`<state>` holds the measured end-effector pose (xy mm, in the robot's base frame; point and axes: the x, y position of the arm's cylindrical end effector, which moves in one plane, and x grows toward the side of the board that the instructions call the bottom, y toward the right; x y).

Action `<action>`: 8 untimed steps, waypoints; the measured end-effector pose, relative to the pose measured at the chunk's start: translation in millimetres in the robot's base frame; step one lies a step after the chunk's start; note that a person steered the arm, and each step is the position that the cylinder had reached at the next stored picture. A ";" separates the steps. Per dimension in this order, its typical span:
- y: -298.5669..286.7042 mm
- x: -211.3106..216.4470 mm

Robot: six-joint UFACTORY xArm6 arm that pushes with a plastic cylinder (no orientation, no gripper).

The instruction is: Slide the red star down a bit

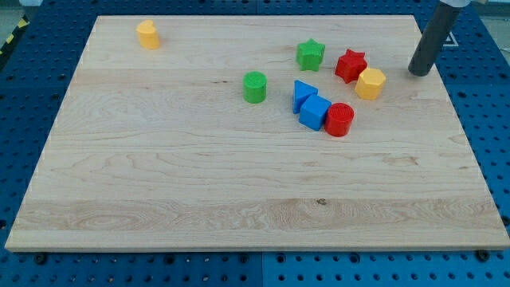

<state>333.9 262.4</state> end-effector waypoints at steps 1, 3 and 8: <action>0.0 -36.9; -11.6 -99.4; -79.1 -81.3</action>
<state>252.5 183.3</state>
